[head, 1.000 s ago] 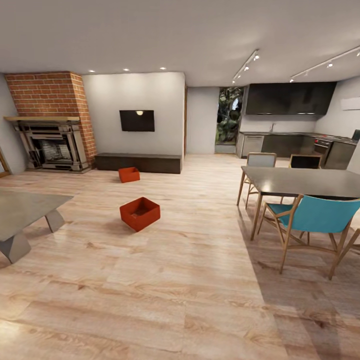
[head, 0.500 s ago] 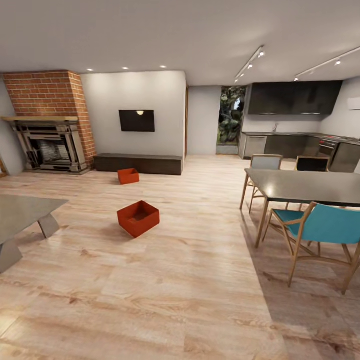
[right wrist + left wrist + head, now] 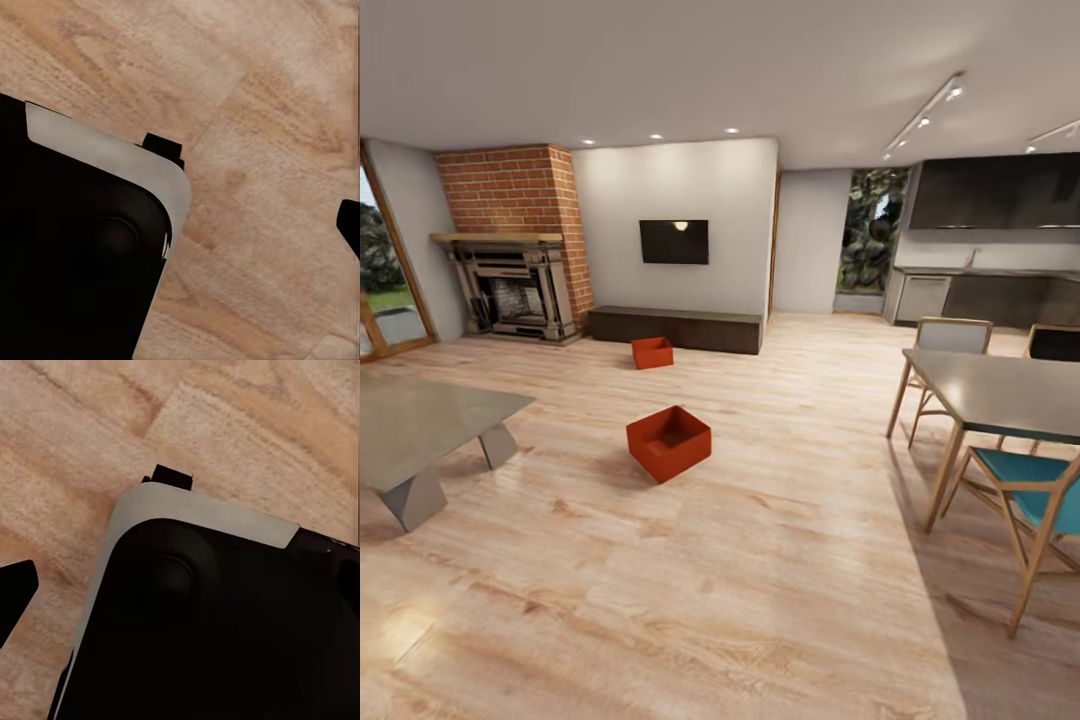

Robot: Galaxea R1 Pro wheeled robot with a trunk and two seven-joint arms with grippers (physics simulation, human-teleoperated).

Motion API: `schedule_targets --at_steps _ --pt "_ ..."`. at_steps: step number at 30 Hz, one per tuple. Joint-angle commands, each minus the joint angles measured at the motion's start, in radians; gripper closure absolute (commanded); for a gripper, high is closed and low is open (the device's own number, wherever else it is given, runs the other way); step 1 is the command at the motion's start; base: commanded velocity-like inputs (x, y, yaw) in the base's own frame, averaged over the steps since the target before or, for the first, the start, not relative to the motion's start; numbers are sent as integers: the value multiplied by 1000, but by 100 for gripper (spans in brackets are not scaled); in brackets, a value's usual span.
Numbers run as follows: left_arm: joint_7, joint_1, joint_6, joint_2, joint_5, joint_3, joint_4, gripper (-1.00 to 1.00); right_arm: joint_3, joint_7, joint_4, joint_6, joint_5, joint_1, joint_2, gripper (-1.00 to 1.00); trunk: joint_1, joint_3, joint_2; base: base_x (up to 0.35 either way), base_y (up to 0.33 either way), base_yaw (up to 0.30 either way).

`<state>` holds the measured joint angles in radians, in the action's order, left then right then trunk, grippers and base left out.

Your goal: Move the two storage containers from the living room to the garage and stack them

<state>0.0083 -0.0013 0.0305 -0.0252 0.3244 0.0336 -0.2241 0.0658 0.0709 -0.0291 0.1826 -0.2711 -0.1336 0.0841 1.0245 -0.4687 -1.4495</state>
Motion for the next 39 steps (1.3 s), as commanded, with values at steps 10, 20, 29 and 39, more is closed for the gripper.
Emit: schedule_targets --at_steps 10,20,29,39 --pt "1 0 3 1 2 3 -1 -100 6 1 -3 6 1 -1 0 -100 1 -1 0 316 0 214" --pt "1 0 3 0 2 3 -1 -100 6 1 -3 6 1 -1 -3 -100 1 -1 0 316 0 34" --pt "1 0 3 1 2 3 -1 -100 6 1 -3 6 1 -1 -2 -100 1 -1 0 316 0 1" --pt "1 0 3 0 2 3 -1 -100 6 1 -3 6 1 -1 -1 -100 1 -1 0 316 0 0"
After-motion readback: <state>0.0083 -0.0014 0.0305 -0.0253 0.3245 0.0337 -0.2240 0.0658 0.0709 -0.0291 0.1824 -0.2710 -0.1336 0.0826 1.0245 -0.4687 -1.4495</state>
